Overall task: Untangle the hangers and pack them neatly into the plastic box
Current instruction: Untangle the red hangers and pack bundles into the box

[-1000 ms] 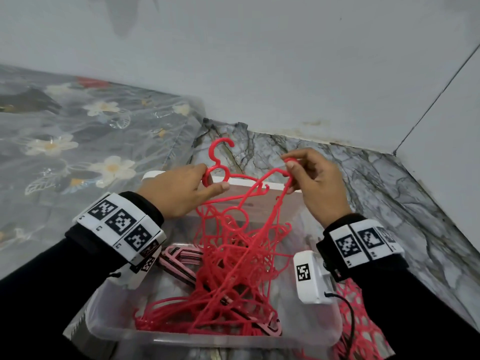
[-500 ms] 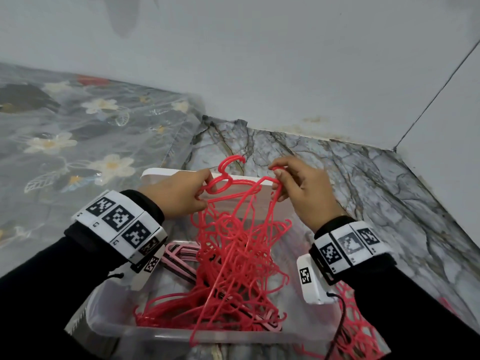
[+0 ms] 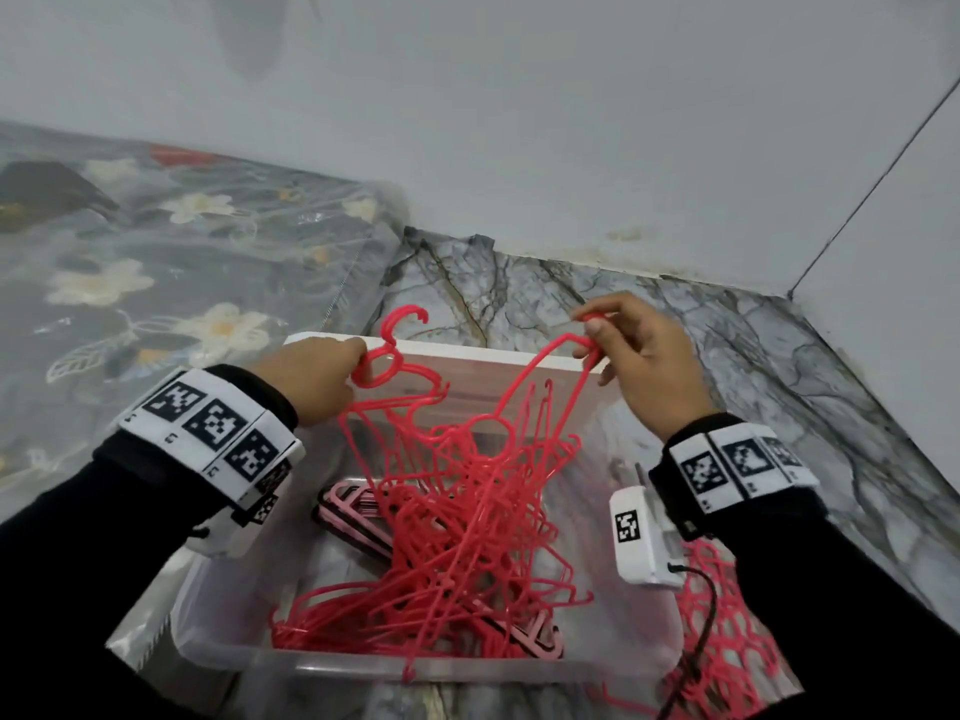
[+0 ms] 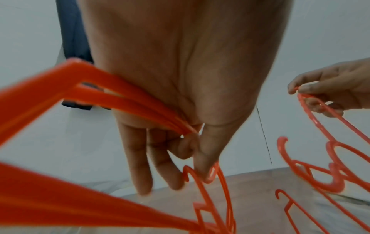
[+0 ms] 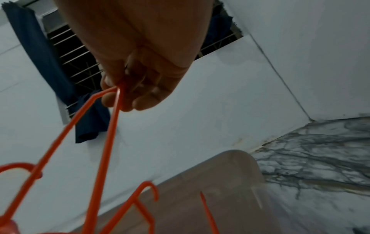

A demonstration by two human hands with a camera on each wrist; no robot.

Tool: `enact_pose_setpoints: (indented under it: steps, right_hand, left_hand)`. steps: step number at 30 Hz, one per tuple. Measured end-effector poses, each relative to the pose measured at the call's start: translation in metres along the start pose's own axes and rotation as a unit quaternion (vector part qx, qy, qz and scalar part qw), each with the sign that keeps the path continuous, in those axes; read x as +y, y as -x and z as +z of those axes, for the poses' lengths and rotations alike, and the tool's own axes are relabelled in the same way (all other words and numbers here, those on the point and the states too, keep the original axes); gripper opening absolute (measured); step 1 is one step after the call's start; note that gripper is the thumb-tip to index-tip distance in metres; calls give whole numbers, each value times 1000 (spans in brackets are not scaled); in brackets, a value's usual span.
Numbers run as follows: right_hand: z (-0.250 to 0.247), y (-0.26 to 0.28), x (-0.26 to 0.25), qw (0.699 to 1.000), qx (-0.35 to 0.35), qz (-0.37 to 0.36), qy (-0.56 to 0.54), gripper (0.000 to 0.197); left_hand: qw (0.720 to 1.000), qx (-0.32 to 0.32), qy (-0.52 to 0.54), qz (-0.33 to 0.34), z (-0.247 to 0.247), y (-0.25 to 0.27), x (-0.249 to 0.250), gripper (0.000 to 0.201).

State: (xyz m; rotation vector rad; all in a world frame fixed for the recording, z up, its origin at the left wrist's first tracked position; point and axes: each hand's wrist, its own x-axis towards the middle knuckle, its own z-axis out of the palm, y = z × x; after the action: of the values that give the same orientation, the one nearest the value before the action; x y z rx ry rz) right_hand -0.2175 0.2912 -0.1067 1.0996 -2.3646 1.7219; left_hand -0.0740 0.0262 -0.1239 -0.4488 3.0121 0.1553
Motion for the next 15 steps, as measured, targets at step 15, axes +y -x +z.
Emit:
enact_pose_setpoints:
  steps: [15]
  right_hand:
    - [-16, -4, -5, 985, 73, 18, -158, 18]
  left_hand:
    - [946, 111, 300, 49, -18, 10, 44, 71]
